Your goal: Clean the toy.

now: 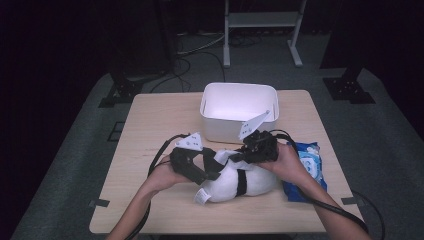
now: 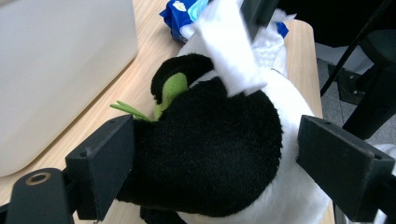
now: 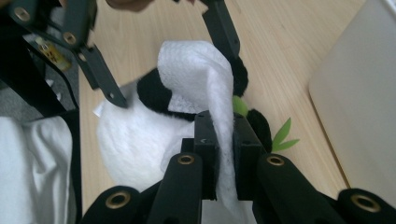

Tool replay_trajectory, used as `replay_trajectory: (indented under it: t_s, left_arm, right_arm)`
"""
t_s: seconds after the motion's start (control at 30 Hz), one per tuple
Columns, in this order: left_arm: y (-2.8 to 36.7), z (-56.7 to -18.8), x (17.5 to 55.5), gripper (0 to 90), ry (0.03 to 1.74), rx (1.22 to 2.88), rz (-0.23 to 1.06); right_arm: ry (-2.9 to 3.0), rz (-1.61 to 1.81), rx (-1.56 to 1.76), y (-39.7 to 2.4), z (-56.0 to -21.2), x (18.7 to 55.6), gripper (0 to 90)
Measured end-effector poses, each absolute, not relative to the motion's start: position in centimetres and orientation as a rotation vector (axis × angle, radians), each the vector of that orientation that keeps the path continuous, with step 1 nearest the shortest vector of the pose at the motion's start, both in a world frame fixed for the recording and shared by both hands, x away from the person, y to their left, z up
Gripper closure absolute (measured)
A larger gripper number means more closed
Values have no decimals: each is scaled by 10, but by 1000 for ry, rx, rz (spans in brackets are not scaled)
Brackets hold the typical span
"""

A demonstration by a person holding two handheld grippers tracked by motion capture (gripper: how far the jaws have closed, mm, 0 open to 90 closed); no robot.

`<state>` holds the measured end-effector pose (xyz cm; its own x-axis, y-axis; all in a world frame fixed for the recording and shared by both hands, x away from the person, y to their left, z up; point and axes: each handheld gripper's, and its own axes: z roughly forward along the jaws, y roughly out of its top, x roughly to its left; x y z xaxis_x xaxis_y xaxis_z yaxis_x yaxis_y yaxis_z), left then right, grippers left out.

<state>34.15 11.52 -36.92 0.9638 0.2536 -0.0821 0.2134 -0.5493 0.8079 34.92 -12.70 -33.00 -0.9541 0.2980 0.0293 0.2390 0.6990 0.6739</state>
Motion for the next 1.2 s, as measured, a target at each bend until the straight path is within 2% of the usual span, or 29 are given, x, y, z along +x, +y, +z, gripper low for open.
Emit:
replay_trajectory:
  t_s: [0.3,0.63,0.7,0.83,1.2]
  left_arm:
    - [114,-369,342,118,327,2172,54]
    - [112,-368,342,119,321,2176,52]
    - [112,-369,342,120,318,2176,52]
    - [111,-369,341,119,316,2177,50]
    - [112,-368,342,118,320,2180,46]
  right_arm:
    - [2851,1076,472,-153,-338,344,799]
    - [2871,993,315,-157,-338,333,668]
    - [2873,961,295,-156,-338,331,679]
    - [2893,929,328,-152,-339,332,812]
    - [2856,1013,397,-135,-332,344,824]
